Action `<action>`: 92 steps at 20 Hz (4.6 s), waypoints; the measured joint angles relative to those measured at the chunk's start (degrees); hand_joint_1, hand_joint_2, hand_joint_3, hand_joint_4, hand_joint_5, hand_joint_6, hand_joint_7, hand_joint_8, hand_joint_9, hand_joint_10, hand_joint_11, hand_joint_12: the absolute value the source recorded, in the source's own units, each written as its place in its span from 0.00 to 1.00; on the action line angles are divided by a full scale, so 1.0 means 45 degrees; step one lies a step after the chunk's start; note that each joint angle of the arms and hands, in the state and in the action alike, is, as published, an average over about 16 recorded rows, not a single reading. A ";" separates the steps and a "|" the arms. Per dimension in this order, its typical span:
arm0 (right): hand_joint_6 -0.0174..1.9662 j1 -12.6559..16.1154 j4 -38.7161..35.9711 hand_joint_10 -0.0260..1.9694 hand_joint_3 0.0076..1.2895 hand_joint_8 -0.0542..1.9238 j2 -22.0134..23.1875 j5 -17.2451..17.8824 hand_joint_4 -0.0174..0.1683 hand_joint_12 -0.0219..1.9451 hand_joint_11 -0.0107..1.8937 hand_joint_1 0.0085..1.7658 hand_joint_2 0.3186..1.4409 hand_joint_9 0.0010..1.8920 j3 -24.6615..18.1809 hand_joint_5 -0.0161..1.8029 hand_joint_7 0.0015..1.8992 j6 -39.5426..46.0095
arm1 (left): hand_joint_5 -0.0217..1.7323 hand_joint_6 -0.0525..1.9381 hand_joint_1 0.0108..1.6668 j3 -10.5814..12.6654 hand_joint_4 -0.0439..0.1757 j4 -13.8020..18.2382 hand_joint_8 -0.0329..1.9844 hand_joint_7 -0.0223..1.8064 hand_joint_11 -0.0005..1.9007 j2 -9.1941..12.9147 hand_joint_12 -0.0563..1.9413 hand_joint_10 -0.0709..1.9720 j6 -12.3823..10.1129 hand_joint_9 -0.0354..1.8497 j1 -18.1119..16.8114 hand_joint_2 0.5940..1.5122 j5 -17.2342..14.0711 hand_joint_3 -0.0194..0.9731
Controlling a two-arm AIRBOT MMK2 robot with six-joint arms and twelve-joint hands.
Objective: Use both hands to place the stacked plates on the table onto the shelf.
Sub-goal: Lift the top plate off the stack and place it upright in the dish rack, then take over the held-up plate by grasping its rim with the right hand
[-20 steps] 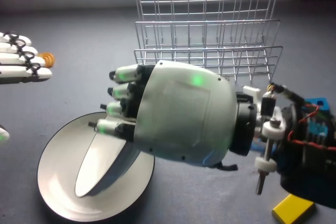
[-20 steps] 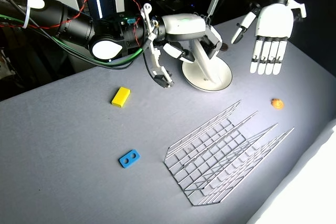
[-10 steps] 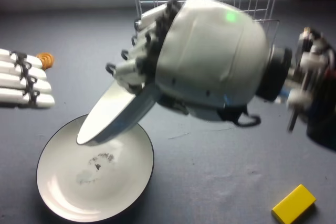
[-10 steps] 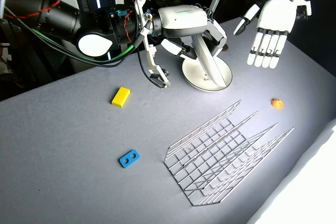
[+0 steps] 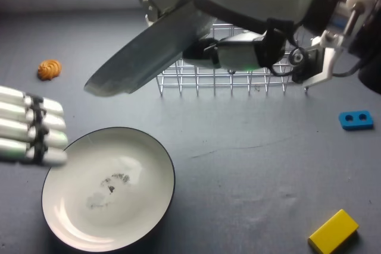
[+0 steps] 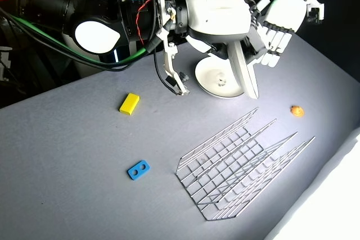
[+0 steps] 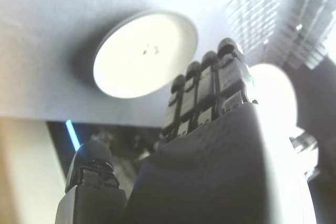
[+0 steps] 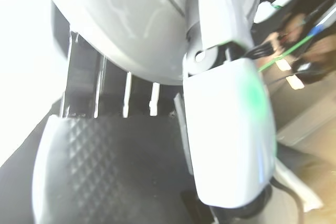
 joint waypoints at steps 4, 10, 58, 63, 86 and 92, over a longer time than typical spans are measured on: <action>0.54 0.0474 0.0415 0.51 0.00 0.58 0.0111 -0.0396 0.06 0.77 0.44 0.73 0.61 0.54 0.0399 0.47 0.53 0.1056 | 0.03 0.04 0.00 -0.0231 0.20 0.0184 0.02 0.04 0.01 -0.0044 0.02 0.04 0.0004 0.03 0.0045 0.62 -0.0713 0.04; 0.56 0.1008 0.1251 0.54 0.00 0.59 0.0201 -0.0914 0.06 0.77 0.43 0.74 0.61 0.52 0.1018 0.45 0.52 0.2293 | 0.03 0.04 0.00 -0.0788 0.20 0.0284 0.02 0.04 0.01 -0.0113 0.03 0.04 0.0021 0.03 0.0180 0.62 -0.0415 0.04; 0.62 0.0522 0.5235 0.66 0.00 0.61 -0.2064 -0.4299 0.06 0.78 0.38 0.75 0.70 0.44 0.5912 0.37 0.47 0.4788 | 0.02 0.02 0.01 -0.2530 0.20 -0.7118 0.01 0.03 0.01 -0.1076 0.03 0.02 -0.0012 0.01 0.4931 0.61 0.7453 0.03; 0.59 0.0278 0.5230 0.56 0.00 0.54 -0.2181 -0.4255 0.05 0.78 0.35 0.72 0.72 0.43 0.6152 0.38 0.46 0.4785 | 0.02 0.02 0.01 -0.2669 0.21 -0.8029 0.01 0.03 0.01 -0.1049 0.03 0.02 -0.0067 0.01 0.5280 0.61 0.7542 0.03; 0.03 0.0907 0.2690 0.05 0.00 0.04 -0.1788 -0.3463 0.08 0.63 0.02 0.34 0.82 0.23 0.5082 0.22 0.25 0.4300 | 0.01 0.01 0.01 -0.2717 0.24 -0.8767 0.01 0.03 0.01 -0.0995 0.03 0.02 -0.0086 0.01 0.5609 0.60 0.7601 0.03; 0.02 0.0809 0.0790 0.03 0.00 0.04 -0.1719 -0.2627 0.09 0.45 0.01 0.37 0.77 0.14 0.3652 0.14 0.15 0.2191 | 0.01 0.01 0.01 -0.2647 0.22 -0.8613 0.02 0.03 0.01 -0.0984 0.03 0.02 -0.0079 0.01 0.5654 0.60 0.7520 0.03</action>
